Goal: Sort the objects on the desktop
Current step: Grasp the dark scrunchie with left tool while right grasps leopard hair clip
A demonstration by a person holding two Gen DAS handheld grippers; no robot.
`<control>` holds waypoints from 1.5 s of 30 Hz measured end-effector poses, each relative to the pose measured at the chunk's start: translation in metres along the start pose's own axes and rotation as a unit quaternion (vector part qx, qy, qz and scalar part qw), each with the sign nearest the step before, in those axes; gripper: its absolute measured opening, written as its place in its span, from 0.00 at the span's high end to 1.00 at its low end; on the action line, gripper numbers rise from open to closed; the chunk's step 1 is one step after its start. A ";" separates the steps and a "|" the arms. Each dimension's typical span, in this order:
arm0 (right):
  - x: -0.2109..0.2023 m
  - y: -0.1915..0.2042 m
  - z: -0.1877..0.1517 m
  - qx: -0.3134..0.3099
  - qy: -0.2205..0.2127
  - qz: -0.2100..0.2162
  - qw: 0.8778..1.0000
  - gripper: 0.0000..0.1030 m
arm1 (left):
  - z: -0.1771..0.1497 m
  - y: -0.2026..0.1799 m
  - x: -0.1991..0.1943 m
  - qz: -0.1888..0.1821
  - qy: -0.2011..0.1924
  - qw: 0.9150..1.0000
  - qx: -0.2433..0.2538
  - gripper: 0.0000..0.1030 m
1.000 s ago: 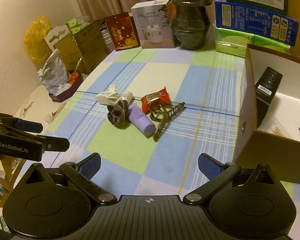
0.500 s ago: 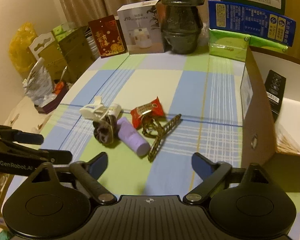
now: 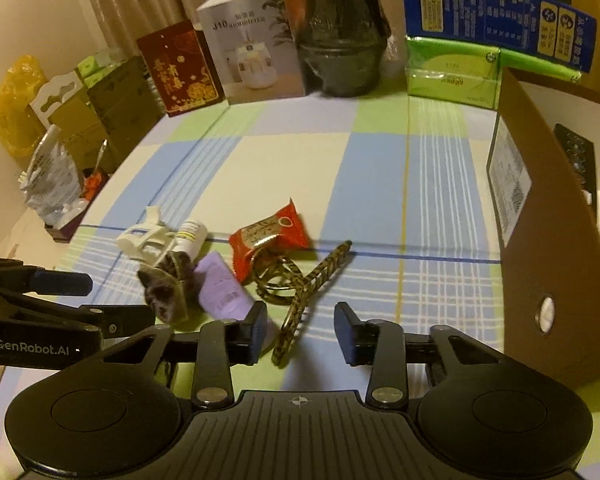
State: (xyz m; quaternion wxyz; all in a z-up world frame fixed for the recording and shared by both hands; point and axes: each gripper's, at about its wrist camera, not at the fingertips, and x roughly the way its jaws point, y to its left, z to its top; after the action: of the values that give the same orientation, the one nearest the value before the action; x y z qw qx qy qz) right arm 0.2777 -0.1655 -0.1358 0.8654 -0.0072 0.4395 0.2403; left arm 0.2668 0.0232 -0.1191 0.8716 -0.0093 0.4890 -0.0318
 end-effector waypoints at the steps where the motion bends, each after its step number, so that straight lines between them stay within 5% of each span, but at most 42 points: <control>1: 0.004 -0.001 0.001 -0.001 0.004 -0.001 1.000 0.70 | 0.002 -0.001 0.004 -0.001 0.001 1.000 0.001 0.23; 8: 0.025 -0.004 0.002 0.000 0.021 0.000 1.000 0.80 | 0.009 -0.001 0.023 -0.001 0.007 1.000 0.003 0.25; 11: 0.029 -0.005 0.001 0.001 0.025 -0.009 1.000 0.96 | 0.010 -0.001 0.030 -0.004 0.009 1.000 0.003 0.32; 16: 0.027 -0.012 -0.002 0.015 0.027 -0.032 0.999 0.99 | 0.011 -0.001 0.040 -0.003 0.012 1.000 0.008 0.38; 21: 0.016 -0.020 -0.011 0.020 0.038 -0.035 0.998 0.99 | 0.008 -0.005 0.045 -0.018 0.011 1.000 0.017 0.67; 30: -0.016 -0.032 -0.046 0.009 0.053 -0.029 0.998 1.00 | -0.013 -0.004 0.023 -0.033 0.003 0.998 0.054 0.90; 36: -0.032 -0.026 -0.053 -0.021 0.023 -0.023 0.999 0.94 | -0.038 0.005 0.003 -0.032 0.022 0.998 0.049 0.82; 38: -0.029 -0.021 -0.048 -0.027 0.011 -0.021 0.999 0.70 | -0.043 0.008 0.000 -0.028 0.022 0.998 0.043 0.78; 39: -0.026 -0.017 -0.044 -0.032 0.006 -0.022 0.999 0.50 | -0.043 0.009 -0.001 -0.025 0.022 0.999 0.040 0.72; 40: -0.023 -0.014 -0.041 -0.037 -0.002 -0.024 0.999 0.45 | -0.043 0.010 -0.002 -0.024 0.020 0.999 0.038 0.70; 42: -0.015 -0.007 -0.033 -0.049 -0.014 -0.022 0.998 0.45 | -0.042 0.011 -0.003 -0.021 0.014 0.999 0.032 0.54; 45: -0.005 -0.005 -0.021 -0.035 -0.023 -0.011 0.999 0.45 | -0.040 0.011 -0.006 -0.019 0.005 0.999 0.030 0.52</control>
State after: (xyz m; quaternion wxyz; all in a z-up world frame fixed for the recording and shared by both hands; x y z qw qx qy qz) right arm 0.2611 -0.1765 -0.1456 0.8769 -0.0366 0.4112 0.2461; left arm 0.2306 0.0356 -0.1353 0.8681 0.0076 0.4923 -0.0629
